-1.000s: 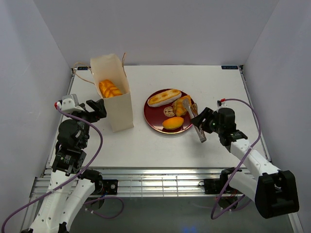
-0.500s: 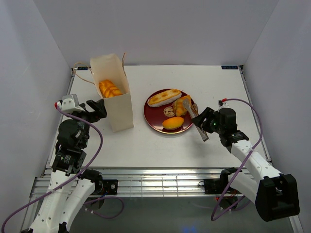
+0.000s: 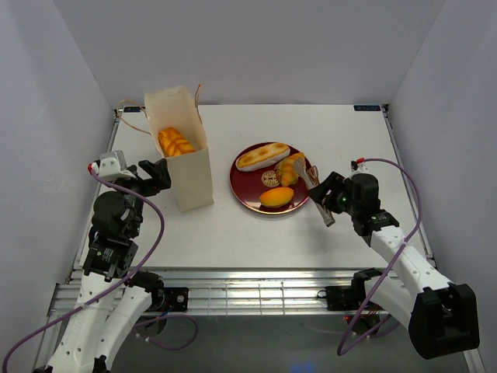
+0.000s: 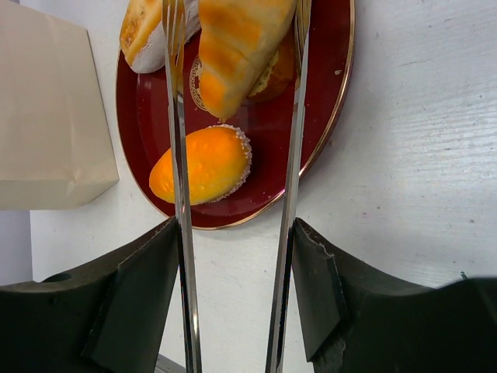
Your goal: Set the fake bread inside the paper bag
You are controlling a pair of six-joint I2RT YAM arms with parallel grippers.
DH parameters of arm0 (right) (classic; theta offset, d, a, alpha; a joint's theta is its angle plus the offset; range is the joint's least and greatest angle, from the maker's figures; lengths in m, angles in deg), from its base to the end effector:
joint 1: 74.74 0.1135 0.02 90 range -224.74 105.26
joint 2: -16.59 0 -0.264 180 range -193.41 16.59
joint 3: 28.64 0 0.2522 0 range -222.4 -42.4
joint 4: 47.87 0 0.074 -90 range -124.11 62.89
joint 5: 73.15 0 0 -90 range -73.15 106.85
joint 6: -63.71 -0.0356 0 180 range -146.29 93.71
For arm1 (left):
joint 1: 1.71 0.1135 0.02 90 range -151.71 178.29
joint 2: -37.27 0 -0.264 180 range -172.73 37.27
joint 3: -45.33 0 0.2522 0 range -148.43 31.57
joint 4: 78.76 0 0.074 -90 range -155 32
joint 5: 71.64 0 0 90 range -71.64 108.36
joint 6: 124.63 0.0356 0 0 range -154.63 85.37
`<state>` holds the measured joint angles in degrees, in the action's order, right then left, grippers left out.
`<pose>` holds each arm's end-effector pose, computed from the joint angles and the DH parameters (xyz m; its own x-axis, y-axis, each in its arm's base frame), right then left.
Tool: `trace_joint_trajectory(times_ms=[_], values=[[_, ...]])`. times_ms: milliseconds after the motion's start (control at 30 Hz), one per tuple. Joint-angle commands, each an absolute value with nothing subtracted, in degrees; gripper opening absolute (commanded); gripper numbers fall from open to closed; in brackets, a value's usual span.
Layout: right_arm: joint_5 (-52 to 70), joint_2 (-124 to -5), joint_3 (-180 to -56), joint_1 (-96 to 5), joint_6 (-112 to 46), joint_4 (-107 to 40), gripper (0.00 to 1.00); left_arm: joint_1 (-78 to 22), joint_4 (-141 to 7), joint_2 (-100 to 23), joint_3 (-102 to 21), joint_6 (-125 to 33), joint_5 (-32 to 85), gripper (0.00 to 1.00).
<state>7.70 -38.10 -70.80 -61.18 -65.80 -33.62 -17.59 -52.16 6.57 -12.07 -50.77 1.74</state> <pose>0.2038 0.0550 0.2250 -0.5730 0.5079 -0.6432 -0.0064 0.7820 0.6233 0.1244 -0.0248 0.3618 0.0052 -0.2784 -0.9604 -0.0119 0.9604 -0.2785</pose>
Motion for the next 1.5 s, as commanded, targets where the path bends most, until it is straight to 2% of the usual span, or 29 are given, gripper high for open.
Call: trace_joint_trajectory(times_ms=[0,367,1067,1467], values=[[7.89,-38.16,-72.55,-61.38,-65.22,-35.51,0.63,-17.71,-52.7,6.51,-12.03,-50.8,2.54,0.98],[4.63,-41.32,-69.47,-61.38,-67.77,-42.63,0.63,-17.79,-52.52,6.42,-12.03,-50.8,2.62,0.98],[5.69,-43.52,-74.65,-61.47,-64.87,-36.49,0.62,-17.71,-52.52,6.42,-12.12,-50.8,2.8,0.98],[2.44,-47.56,-73.25,-61.47,-67.42,-41.93,0.61,-17.88,-52.52,6.77,-12.03,-50.8,2.62,0.98]])
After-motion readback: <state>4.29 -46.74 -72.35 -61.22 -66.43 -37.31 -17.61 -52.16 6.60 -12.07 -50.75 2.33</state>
